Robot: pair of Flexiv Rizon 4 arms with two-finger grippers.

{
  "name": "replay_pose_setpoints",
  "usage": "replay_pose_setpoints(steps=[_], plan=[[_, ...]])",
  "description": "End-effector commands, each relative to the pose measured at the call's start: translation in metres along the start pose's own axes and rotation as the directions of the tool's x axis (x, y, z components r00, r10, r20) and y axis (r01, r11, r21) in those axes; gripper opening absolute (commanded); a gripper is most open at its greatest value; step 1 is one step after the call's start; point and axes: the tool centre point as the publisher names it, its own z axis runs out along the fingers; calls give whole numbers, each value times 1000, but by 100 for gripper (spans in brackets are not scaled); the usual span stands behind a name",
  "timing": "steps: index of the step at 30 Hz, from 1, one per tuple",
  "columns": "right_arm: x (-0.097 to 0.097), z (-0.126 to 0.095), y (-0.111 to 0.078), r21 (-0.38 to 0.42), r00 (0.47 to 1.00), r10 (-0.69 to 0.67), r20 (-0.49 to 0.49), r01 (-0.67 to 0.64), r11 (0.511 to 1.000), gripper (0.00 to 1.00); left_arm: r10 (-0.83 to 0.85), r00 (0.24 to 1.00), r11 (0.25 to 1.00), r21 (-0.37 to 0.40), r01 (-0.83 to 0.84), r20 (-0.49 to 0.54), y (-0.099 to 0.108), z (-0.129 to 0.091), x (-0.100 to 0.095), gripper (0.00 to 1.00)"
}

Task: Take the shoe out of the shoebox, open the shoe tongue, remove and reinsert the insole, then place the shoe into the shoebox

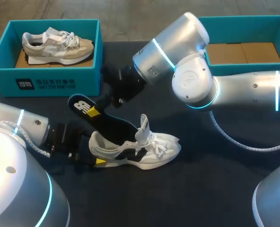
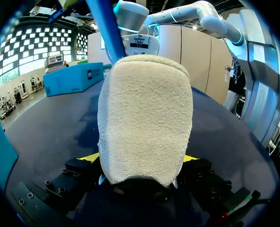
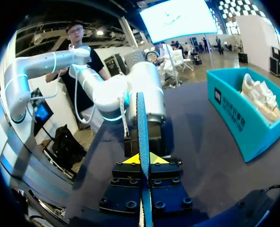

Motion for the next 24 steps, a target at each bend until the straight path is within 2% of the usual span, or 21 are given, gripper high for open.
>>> replay_pose_setpoints(steps=[1, 6, 8, 24], plan=[[5, -5, 10, -14, 999, -23, 33, 24, 1000, 0, 0, 1000, 1000, -4, 0, -2, 4, 2, -3, 0], [-1, -9, 34, -31, 994, -84, 66, 86, 996, 0, 0, 1000, 1000, -4, 0, -2, 4, 2, -3, 0], [-5, -11, 44, -46, 985, -132, 113, 138, 989, 0, 0, 1000, 1000, -4, 0, -2, 4, 2, -3, 0], [-5, -11, 44, -46, 985, -132, 113, 138, 989, 0, 0, 1000, 1000, -4, 0, -2, 4, 2, -3, 0]])
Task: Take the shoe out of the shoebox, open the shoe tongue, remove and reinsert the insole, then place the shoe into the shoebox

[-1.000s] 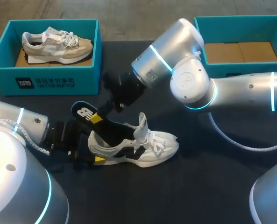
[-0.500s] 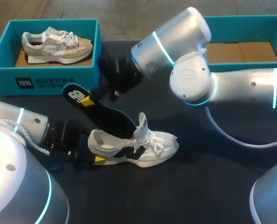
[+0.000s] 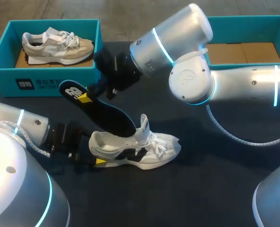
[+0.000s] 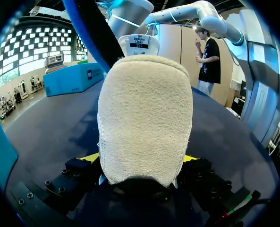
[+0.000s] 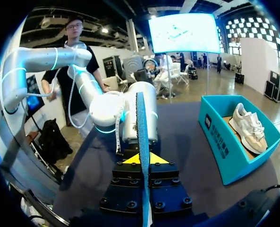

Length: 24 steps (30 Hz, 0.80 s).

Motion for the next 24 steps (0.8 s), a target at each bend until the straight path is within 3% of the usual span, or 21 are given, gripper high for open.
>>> replay_pose_setpoints(steps=[1, 8, 10, 24], plan=[[1, 1, 0, -1, 1000, 1, 2, -1, 1000, 0, 0, 1000, 1000, -4, 0, -2, 4, 2, -3, 0], [1, 1, 0, -1, 1000, 1, 2, -1, 1000, 0, 0, 1000, 1000, -4, 0, -2, 4, 2, -3, 0], [-4, -8, 3, -48, 1000, -8, 13, 9, 999, 0, 0, 1000, 1000, -4, 0, -2, 4, 2, -3, 0], [-15, -65, 58, -166, 1000, -29, -9, 27, 986, 0, 0, 1000, 1000, -4, 0, -2, 4, 2, -3, 0]])
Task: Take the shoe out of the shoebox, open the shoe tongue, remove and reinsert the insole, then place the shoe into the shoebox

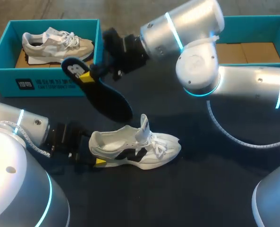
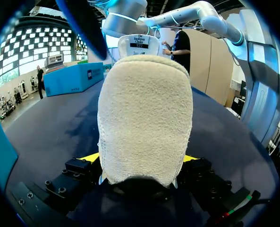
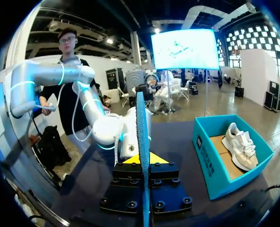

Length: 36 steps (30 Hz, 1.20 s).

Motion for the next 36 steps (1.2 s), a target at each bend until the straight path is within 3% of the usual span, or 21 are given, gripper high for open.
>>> replay_pose_setpoints(steps=[1, 11, 18, 24, 36], plan=[[4, -21, 12, -42, 1000, 17, -7, -17, 999, 0, 0, 1000, 1000, -4, 0, -2, 4, 2, -3, 0], [9, -42, 58, -159, 992, 122, -39, -127, 979, 0, 0, 1000, 1000, -4, 0, -2, 4, 2, -3, 0], [19, -60, 90, -364, 979, 191, -68, -203, 909, 0, 0, 1000, 1000, -4, 0, -2, 4, 2, -3, 0], [26, -79, 116, -454, 974, 187, -124, -224, 862, 0, 0, 1000, 1000, -4, 0, -2, 4, 2, -3, 0], [47, -109, 130, -397, 953, 267, -140, -301, 867, 0, 0, 1000, 1000, -4, 0, -2, 4, 2, -3, 0]])
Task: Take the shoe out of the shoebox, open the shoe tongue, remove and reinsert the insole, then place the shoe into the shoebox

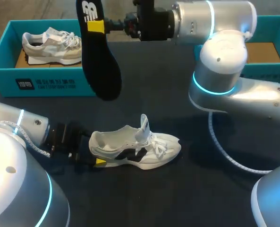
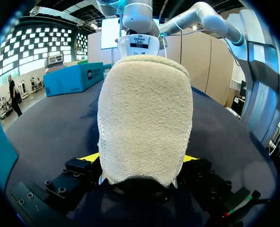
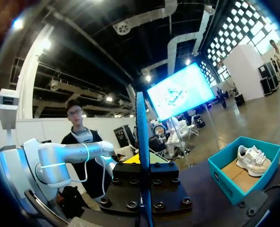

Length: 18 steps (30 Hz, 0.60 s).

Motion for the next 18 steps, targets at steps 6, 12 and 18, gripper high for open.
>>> replay_pose_setpoints(steps=[6, 12, 18], plan=[[32, -21, 18, 49, 993, -26, 113, 21, 999, 0, 0, 1000, 1000, -4, -1, -2, 4, 2, -3, 0], [32, -21, 18, 49, 993, -26, 113, 21, 999, 0, 0, 1000, 1000, -4, -1, -2, 4, 2, -3, 0], [32, -21, 18, 49, 993, -26, 113, 21, 999, 0, 0, 1000, 1000, -4, -1, -2, 4, 2, -3, 0]])
